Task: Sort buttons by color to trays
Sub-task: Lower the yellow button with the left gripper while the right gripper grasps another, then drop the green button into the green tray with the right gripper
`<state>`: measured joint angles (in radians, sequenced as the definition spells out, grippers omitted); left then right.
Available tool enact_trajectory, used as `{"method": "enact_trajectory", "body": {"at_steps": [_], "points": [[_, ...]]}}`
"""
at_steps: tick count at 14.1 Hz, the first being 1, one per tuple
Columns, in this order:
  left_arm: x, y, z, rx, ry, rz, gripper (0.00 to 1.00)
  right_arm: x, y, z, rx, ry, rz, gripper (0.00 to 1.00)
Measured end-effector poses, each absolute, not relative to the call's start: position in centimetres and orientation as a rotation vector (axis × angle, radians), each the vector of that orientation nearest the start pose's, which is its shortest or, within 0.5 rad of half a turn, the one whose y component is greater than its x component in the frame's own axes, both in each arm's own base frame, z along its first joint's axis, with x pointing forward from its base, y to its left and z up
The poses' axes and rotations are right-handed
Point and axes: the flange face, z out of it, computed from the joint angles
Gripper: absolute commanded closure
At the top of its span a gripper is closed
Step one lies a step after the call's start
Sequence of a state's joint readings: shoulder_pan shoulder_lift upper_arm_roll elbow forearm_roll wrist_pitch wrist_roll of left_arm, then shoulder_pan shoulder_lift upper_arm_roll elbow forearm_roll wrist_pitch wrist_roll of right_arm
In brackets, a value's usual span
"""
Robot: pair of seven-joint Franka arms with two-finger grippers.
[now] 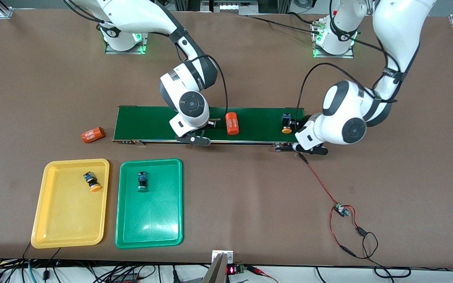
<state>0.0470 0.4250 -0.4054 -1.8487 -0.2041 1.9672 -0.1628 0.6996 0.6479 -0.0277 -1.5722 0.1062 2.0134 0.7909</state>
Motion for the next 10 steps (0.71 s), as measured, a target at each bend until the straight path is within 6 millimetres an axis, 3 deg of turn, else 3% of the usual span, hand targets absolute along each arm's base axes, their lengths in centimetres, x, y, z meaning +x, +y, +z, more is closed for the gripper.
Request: {"method": "enact_trajectory", "body": {"at_steps": [2, 4, 6, 8, 10], "points": [[57.6, -20.2, 34.7, -3.357, 0.125, 0.487, 0.0, 52.7, 43.1, 25.9, -3.165, 0.288, 0.316, 1.0], [58.5, -17.3, 39.1, -3.347, 0.067, 0.44, 0.0, 53.5, 43.3, 28.2, -3.138, 0.292, 0.267, 1.0], [59.7, -13.6, 41.4, -3.317, 0.005, 0.397, 0.0, 54.7, 42.7, 30.7, -3.115, 0.313, 0.209, 1.0], [60.5, -11.7, 43.1, -3.251, 0.025, 0.339, 0.0, 57.2, 40.4, 32.7, -3.099, 0.329, 0.147, 1.0], [60.8, -11.1, 46.3, -3.233, 0.031, 0.249, 0.0, 60.2, 36.6, 33.7, -3.093, 0.282, 0.106, 1.0]]}}
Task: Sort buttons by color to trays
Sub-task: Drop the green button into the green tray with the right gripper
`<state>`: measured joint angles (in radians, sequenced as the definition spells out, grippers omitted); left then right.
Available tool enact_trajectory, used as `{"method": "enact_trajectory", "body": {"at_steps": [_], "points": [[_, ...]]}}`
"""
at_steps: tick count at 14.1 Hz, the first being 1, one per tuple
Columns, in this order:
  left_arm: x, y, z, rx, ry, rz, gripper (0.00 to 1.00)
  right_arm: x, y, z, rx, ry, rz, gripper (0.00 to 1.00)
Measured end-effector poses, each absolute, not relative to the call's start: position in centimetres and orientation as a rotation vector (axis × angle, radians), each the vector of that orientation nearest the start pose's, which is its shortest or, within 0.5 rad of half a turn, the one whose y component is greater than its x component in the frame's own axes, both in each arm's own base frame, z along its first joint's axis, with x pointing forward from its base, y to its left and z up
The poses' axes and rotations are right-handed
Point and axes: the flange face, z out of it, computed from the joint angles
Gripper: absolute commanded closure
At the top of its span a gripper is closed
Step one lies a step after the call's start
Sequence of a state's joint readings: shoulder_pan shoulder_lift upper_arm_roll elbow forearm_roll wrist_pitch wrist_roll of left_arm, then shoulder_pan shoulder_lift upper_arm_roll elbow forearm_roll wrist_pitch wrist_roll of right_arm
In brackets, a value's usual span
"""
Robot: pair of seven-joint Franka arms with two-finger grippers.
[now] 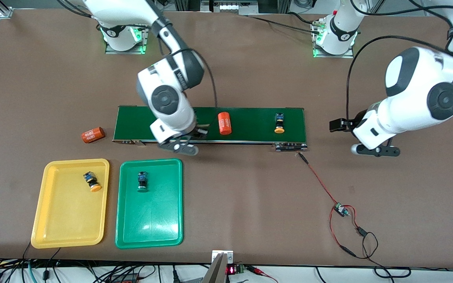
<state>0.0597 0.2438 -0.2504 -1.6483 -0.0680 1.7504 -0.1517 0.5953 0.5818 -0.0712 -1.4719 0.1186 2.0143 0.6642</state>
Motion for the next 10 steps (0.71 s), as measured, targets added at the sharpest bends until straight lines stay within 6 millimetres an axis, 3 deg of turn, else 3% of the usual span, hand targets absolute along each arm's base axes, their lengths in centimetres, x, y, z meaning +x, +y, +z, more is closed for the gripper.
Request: {"method": "enact_trajectory", "body": {"at_steps": [2, 4, 7, 10], "points": [[60.3, -10.1, 49.8, -3.22, 0.012, 0.167, 0.0, 63.3, 31.9, 34.2, -3.087, 0.194, 0.078, 1.0], [59.6, -9.5, 52.0, -3.197, 0.006, 0.108, 0.0, 65.6, 28.1, 33.5, -3.087, 0.116, 0.06, 1.0], [59.2, -6.2, 54.3, -3.173, 0.036, 0.041, 0.0, 68.1, 25.9, 30.1, -3.091, 0.022, -0.027, 1.0], [58.9, -2.5, 55.9, -3.166, 0.056, -0.031, 0.0, 70.2, 25.0, 25.2, -3.072, -0.049, -0.2, 1.0]]}}
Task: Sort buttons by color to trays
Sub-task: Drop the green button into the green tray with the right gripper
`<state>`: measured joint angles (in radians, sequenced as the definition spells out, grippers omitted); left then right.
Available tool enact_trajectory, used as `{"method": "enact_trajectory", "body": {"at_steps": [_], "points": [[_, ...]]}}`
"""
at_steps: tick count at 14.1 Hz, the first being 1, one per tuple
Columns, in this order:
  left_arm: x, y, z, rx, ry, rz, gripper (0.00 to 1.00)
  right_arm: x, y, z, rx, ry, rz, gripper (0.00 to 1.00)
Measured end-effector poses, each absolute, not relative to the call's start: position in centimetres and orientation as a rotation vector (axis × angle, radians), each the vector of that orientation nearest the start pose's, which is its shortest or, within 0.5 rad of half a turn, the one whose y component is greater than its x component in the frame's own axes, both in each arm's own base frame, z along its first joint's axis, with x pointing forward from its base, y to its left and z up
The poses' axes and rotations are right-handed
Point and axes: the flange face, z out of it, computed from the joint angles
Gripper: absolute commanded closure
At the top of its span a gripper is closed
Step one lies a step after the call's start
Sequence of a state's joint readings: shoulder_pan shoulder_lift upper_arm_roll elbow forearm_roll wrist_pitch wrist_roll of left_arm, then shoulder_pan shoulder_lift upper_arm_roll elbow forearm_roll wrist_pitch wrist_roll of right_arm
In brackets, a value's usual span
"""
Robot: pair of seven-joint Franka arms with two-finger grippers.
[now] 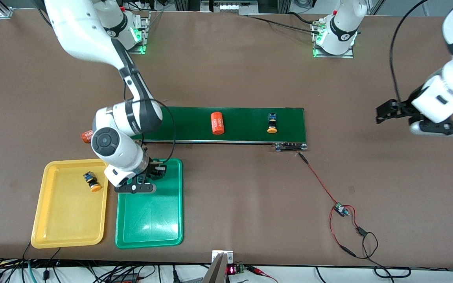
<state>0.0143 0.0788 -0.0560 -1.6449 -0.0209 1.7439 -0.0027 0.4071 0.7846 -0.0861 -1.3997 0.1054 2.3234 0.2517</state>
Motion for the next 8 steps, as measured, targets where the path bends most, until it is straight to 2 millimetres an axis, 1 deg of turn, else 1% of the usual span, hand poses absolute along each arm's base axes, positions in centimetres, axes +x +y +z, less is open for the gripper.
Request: {"method": "enact_trajectory", "body": {"at_steps": [2, 4, 5, 6, 7, 8], "points": [[58.0, -2.0, 56.7, -3.162, 0.054, -0.062, 0.0, 71.2, 25.0, 22.5, -3.061, -0.084, -0.296, 1.0], [56.9, -2.0, 56.9, -3.142, 0.063, -0.063, 0.0, 72.3, 24.9, 21.0, -3.052, -0.107, -0.362, 1.0], [56.5, -2.0, 56.9, -3.138, 0.065, -0.062, 0.0, 72.7, 24.9, 20.6, -3.049, -0.113, -0.378, 1.0], [56.3, -2.1, 56.9, -3.138, 0.067, -0.06, 0.0, 73.1, 25.0, 20.6, -3.046, -0.117, -0.39, 0.55], [56.3, -2.3, 56.9, -3.138, 0.074, -0.062, 0.0, 73.3, 25.1, 20.7, -3.043, -0.119, -0.398, 0.01], [56.3, -2.7, 56.9, -3.137, 0.085, -0.062, 0.0, 73.3, 25.3, 20.8, -3.042, -0.122, -0.396, 0.0]]}}
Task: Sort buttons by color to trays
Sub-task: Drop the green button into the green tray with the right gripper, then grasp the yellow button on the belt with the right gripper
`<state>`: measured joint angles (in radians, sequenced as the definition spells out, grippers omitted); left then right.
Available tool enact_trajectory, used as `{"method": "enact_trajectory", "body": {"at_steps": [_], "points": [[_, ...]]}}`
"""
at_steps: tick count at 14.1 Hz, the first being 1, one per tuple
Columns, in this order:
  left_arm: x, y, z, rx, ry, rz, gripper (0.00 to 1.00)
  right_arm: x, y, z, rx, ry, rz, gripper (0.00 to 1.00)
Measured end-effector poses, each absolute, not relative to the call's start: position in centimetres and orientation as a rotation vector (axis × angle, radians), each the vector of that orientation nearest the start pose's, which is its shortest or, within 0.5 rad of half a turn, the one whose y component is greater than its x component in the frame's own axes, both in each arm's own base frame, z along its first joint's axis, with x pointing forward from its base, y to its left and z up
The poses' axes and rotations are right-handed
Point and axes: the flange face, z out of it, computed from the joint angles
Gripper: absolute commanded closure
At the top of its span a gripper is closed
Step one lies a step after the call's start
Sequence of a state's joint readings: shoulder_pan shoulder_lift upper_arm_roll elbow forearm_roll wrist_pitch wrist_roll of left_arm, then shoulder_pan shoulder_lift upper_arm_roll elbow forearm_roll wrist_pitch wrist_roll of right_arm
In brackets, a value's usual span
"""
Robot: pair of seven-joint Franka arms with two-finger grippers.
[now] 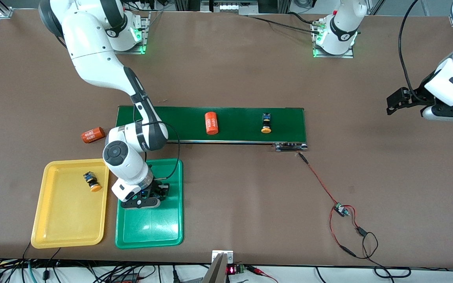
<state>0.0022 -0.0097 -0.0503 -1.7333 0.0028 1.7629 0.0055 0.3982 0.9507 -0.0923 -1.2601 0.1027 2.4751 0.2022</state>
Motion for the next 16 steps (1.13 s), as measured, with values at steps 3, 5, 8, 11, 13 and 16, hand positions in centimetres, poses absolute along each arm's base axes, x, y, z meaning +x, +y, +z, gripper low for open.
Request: {"method": "enact_trajectory", "body": {"at_steps": [3, 5, 8, 11, 13, 16], "points": [[56.2, -4.2, 57.1, -3.136, 0.129, -0.065, 0.0, 73.0, 25.7, 21.6, -3.066, -0.105, -0.287, 0.0], [56.2, -4.7, 57.3, -3.136, 0.14, -0.071, 0.0, 72.5, 25.8, 24.0, -3.088, -0.073, -0.174, 0.0], [56.1, -4.5, 57.5, -3.136, 0.137, -0.054, 0.0, 71.6, 26.1, 29.0, -3.095, -0.044, -0.089, 0.0], [55.9, -4.4, 57.5, -3.136, 0.135, -0.028, 0.0, 69.8, 28.7, 32.3, -3.09, -0.062, -0.028, 0.0], [55.9, -4.5, 57.7, -3.135, 0.137, -0.034, 0.0, 67.5, 32.6, 34.0, -3.092, 0.012, 0.011, 0.0], [55.9, -5.1, 57.9, -3.135, 0.153, -0.032, 0.0, 62.2, 40.5, 34.9, -3.107, 0.071, 0.075, 0.0]]}}
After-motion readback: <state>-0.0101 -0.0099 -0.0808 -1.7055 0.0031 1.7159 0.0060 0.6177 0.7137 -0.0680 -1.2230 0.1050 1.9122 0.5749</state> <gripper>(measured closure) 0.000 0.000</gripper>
